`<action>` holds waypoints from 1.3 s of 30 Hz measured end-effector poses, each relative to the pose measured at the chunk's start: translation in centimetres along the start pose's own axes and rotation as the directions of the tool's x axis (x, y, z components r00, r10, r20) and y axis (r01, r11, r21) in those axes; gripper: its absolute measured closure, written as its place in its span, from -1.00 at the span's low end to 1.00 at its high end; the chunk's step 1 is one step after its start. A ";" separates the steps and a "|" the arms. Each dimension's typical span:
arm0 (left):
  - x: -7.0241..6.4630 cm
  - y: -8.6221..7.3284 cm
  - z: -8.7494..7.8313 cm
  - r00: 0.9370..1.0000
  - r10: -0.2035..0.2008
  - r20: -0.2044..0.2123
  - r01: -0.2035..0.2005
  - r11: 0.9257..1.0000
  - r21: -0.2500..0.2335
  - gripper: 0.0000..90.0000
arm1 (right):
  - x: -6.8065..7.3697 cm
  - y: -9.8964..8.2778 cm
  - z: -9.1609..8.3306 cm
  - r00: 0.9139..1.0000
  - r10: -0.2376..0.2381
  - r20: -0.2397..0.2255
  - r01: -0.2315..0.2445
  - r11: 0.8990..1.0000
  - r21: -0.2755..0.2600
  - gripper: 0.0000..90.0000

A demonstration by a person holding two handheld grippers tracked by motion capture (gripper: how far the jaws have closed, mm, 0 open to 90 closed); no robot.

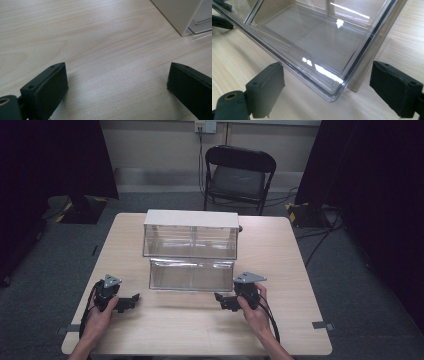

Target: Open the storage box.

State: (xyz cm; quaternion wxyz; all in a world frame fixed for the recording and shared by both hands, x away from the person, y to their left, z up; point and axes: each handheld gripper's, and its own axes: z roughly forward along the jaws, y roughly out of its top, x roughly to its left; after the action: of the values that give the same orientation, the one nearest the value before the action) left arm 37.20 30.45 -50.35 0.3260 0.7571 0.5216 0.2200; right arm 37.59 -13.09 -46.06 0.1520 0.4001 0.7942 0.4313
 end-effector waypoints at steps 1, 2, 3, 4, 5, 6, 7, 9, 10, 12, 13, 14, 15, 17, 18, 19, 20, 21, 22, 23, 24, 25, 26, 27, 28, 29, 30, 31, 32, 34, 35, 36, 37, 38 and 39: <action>0.0 0.0 0.0 1.000 0.000 0.000 0.000 1.000 0.000 -0.94 | 0.0 0.0 0.0 1.000 0.000 0.001 0.000 1.000 0.000 -0.73; 0.0 0.0 0.0 1.000 0.000 0.000 0.000 1.000 0.000 -0.94 | 0.0 0.0 0.0 1.000 0.001 0.000 -0.001 1.000 0.000 -0.72; 0.0 0.0 0.0 1.000 0.000 0.000 0.000 1.000 -0.001 -0.94 | 0.0 0.0 0.0 1.000 0.001 0.000 -0.001 1.000 0.000 -0.72; 0.0 0.0 0.0 1.000 0.000 0.000 0.000 1.000 0.000 -0.94 | 0.0 0.0 0.0 1.000 0.000 0.001 0.000 1.000 -0.001 -0.71; 0.0 0.0 0.0 1.000 0.000 0.000 0.000 1.000 0.000 -0.94 | 0.0 0.0 -0.1 1.000 0.000 0.000 0.000 1.000 0.000 -0.71; 0.0 0.0 0.0 1.000 0.002 0.000 -0.002 1.000 0.001 -0.94 | 0.0 0.0 -0.1 1.000 -0.002 0.000 0.002 1.000 -0.001 -0.71; 0.0 0.0 0.0 1.000 0.000 0.000 0.000 1.000 0.000 -0.94 | 0.0 0.0 -0.1 1.000 0.000 -0.001 0.000 1.000 0.001 -0.71; 0.0 0.0 0.0 1.000 0.000 0.000 0.000 1.000 0.000 -0.94 | -0.1 0.0 -0.3 0.999 0.013 -0.031 -0.014 1.000 -0.008 -0.71; 0.0 0.0 0.0 1.000 0.000 0.000 0.000 1.000 -0.001 -0.94 | -0.1 0.1 -0.3 1.000 0.007 -0.028 -0.007 1.000 -0.009 -0.71; 0.0 0.0 0.0 1.000 0.000 0.000 0.000 1.000 0.000 -0.94 | 0.0 0.1 -0.4 1.000 0.003 -0.022 -0.003 1.000 -0.008 -0.71; 0.0 0.0 0.0 1.000 0.000 0.000 0.000 1.000 0.000 -0.94 | 0.0 0.1 -0.4 1.000 0.005 -0.022 -0.006 1.000 -0.006 -0.71; 0.0 0.0 0.0 1.000 0.002 0.000 -0.002 1.000 0.001 -0.94 | 0.0 0.1 -0.4 1.000 0.003 -0.021 -0.003 1.000 -0.007 -0.71; 0.0 0.0 0.0 1.000 0.000 0.000 0.000 1.000 0.000 -0.94 | 0.0 0.1 -0.4 1.000 0.005 -0.020 -0.005 1.000 -0.007 -0.71; 0.0 0.0 0.0 1.000 0.000 0.000 0.000 1.000 0.000 -0.94 | 0.0 0.1 -0.4 1.000 0.003 -0.023 -0.003 1.000 -0.009 -0.71; 0.0 0.0 0.0 1.000 0.000 0.000 0.000 1.000 0.000 -0.94 | 0.0 0.1 -0.4 1.000 0.003 -0.025 -0.003 1.000 -0.011 -0.71; 0.0 0.0 0.0 1.000 0.000 0.000 0.000 1.000 0.000 -0.94 | 0.0 0.1 -0.5 1.000 0.005 -0.025 -0.005 1.000 -0.012 -0.71; 0.0 0.0 0.0 1.000 0.000 0.000 0.000 1.000 0.000 -0.94 | 0.0 0.1 -0.5 1.000 0.006 -0.025 -0.006 1.000 -0.013 -0.71; 0.0 0.0 0.0 1.000 0.000 0.000 0.000 1.000 -0.001 -0.94 | 0.0 0.1 -0.5 1.000 0.007 -0.026 -0.008 1.000 -0.013 -0.71; 0.0 0.0 0.0 1.000 0.000 0.000 0.000 1.000 0.000 -0.94 | 0.0 0.1 -0.5 1.000 0.008 -0.025 -0.009 1.000 -0.013 -0.71; 0.0 0.0 0.0 1.000 0.000 0.000 0.000 1.000 0.000 -0.94 | 0.0 0.1 -0.5 1.000 0.009 -0.024 -0.009 1.000 -0.013 -0.71; 0.0 0.0 0.0 1.000 0.000 0.000 0.000 1.000 0.000 -0.94 | 0.1 0.1 -0.6 1.000 0.010 -0.024 -0.010 1.000 -0.015 -0.71; 0.0 0.0 0.0 1.000 0.000 0.000 0.000 1.000 0.000 -0.94 | 0.1 0.1 -0.6 1.000 0.010 -0.025 -0.011 1.000 -0.016 -0.71; 0.0 0.0 0.0 1.000 0.000 0.000 0.000 1.000 0.000 -0.94 | 0.1 0.1 -0.7 1.000 0.007 -0.026 -0.008 1.000 -0.019 -0.71; 0.0 0.0 0.0 1.000 0.000 0.000 0.000 1.000 0.000 -0.94 | 0.1 0.1 -0.8 1.000 0.010 -0.028 -0.011 1.000 -0.022 -0.71; 0.0 0.0 0.0 1.000 0.000 0.000 0.000 1.000 0.000 -0.94 | 0.1 0.2 -0.8 1.000 0.011 -0.028 -0.011 1.000 -0.024 -0.71; 0.0 0.0 0.0 1.000 0.000 0.000 0.000 1.000 0.000 -0.94 | 0.1 0.2 -0.8 1.000 0.011 -0.028 -0.011 1.000 -0.024 -0.71; 0.0 0.0 0.0 1.000 0.000 0.000 0.000 1.000 0.000 -0.94 | 0.1 0.2 -0.9 0.999 0.010 -0.032 -0.011 1.000 -0.029 -0.71; 0.0 0.0 0.0 1.000 0.000 0.000 0.000 1.000 0.000 -0.94 | 0.2 0.2 -1.0 0.999 0.012 -0.033 -0.013 0.999 -0.029 -0.71; 0.0 0.0 0.0 1.000 0.000 0.000 0.000 1.000 -0.001 -0.94 | 0.1 0.2 -1.0 0.999 0.012 -0.034 -0.013 0.999 -0.030 -0.71; 0.0 0.0 0.0 1.000 0.000 0.000 0.000 1.000 0.000 -0.94 | 0.1 0.2 -1.0 0.999 0.012 -0.036 -0.013 0.999 -0.030 -0.71; 0.0 0.0 0.0 1.000 0.000 0.000 0.000 1.000 -0.001 -0.94 | 0.1 0.2 -1.0 0.999 0.011 -0.037 -0.012 0.999 -0.031 -0.71; 0.0 0.0 0.0 1.000 0.000 0.000 0.000 1.000 0.000 -0.94 | 0.1 0.2 -1.1 0.999 0.011 -0.038 -0.013 0.999 -0.033 -0.71; 0.0 0.0 0.0 1.000 0.000 0.000 0.000 1.000 -0.001 -0.94 | 0.1 0.2 -1.1 0.999 0.010 -0.038 -0.011 0.999 -0.035 -0.71; 0.0 0.0 0.0 1.000 0.000 0.000 0.000 1.000 0.000 -0.94 | 0.2 0.3 -1.2 0.999 0.012 -0.040 -0.013 0.999 -0.036 -0.71; 0.0 0.0 0.0 1.000 0.000 0.000 0.000 1.000 0.000 -0.94 | 0.2 0.3 -1.2 0.999 0.012 -0.040 -0.013 0.999 -0.036 -0.71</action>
State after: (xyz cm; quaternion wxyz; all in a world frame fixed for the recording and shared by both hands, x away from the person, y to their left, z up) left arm 37.20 30.45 -50.34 0.3260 0.7572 0.5215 0.2200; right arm 36.91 -13.54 -45.12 0.1407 0.3936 0.7865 0.4547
